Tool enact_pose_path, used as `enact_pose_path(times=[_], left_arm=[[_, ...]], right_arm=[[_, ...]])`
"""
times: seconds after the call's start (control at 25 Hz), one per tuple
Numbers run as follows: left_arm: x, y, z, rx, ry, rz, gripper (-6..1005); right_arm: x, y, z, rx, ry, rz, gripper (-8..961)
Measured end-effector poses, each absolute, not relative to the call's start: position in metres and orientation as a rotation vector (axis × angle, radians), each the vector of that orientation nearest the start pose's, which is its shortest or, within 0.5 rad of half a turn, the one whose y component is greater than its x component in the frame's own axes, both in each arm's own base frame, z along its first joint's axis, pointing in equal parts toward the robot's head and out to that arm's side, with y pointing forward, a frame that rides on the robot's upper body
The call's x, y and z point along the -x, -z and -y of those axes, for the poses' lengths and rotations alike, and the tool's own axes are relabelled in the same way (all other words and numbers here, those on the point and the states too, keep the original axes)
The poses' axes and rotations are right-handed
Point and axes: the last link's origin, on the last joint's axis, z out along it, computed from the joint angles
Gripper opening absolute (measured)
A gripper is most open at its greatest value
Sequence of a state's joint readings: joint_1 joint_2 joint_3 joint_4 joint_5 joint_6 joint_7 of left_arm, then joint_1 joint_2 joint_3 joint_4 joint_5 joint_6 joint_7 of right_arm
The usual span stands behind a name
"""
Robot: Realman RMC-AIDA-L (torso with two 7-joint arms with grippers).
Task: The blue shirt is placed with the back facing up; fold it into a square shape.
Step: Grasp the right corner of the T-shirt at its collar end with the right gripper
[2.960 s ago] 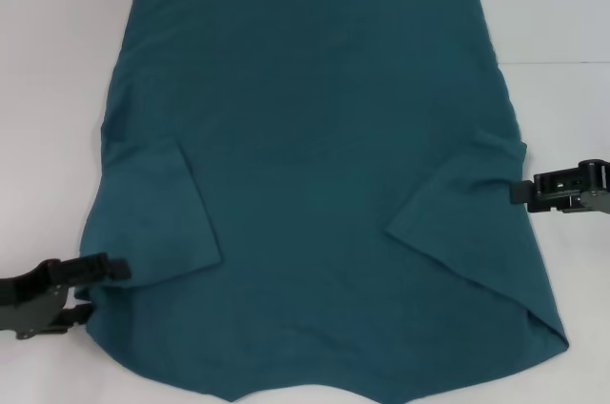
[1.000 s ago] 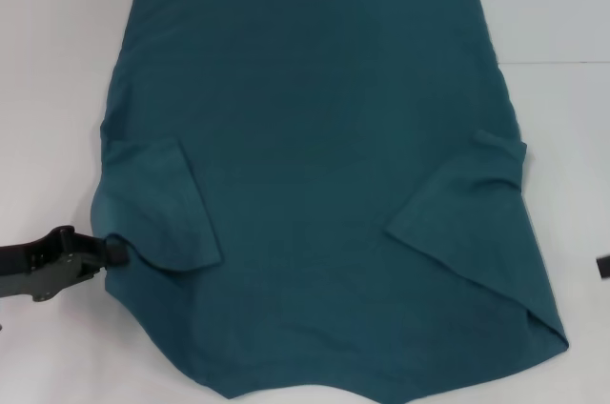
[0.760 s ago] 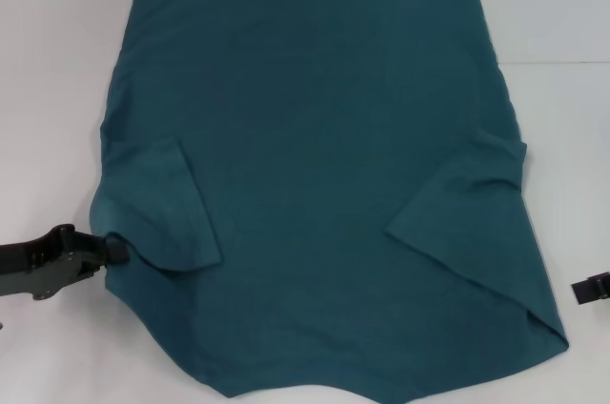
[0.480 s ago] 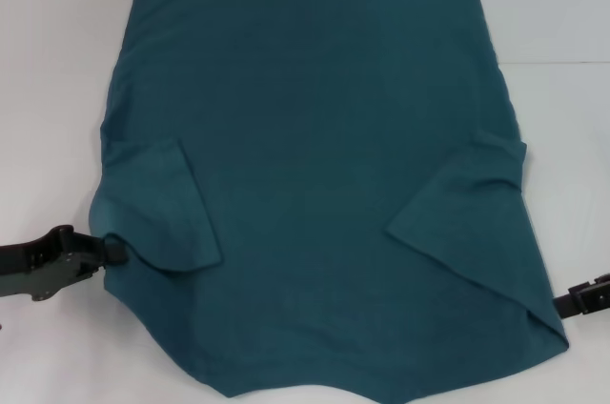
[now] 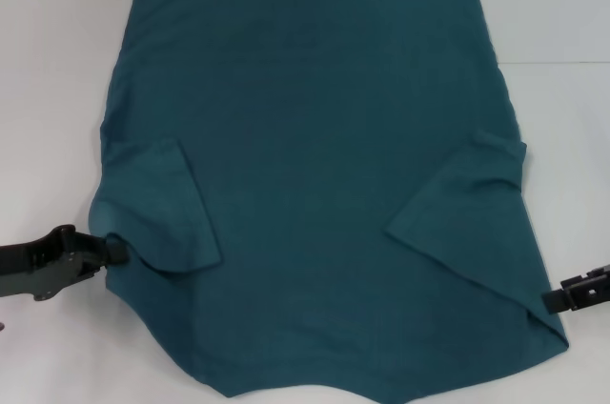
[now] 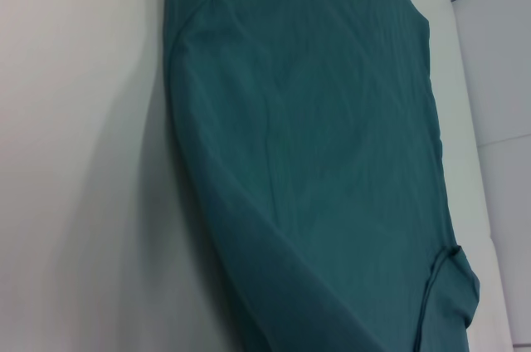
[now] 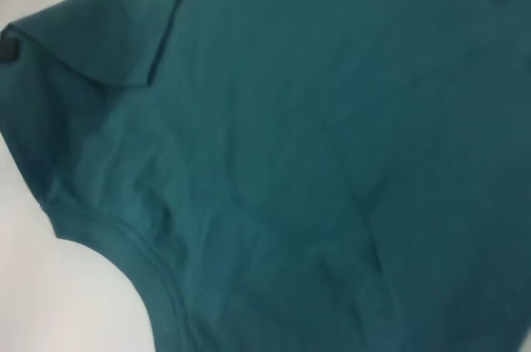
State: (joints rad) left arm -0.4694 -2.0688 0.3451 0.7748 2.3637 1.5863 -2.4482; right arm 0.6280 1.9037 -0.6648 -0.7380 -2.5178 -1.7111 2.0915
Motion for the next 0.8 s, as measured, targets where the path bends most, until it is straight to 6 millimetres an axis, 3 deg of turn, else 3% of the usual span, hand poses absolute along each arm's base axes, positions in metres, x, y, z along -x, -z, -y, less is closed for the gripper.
enact_pose_path(times=[0.28, 0.8], left_arm=[[0.334, -0.042, -0.303, -2.184, -0.781, -2.428, 5], [0.334, -0.042, -0.303, -2.176, -0.784, -2.435, 6]], right_arm=[[-0.31, -0.06, -0.331, 2.636, 0.187, -1.474, 684], [-0.315, -0.055, -0.333, 2.607, 0.198, -1.458, 675]])
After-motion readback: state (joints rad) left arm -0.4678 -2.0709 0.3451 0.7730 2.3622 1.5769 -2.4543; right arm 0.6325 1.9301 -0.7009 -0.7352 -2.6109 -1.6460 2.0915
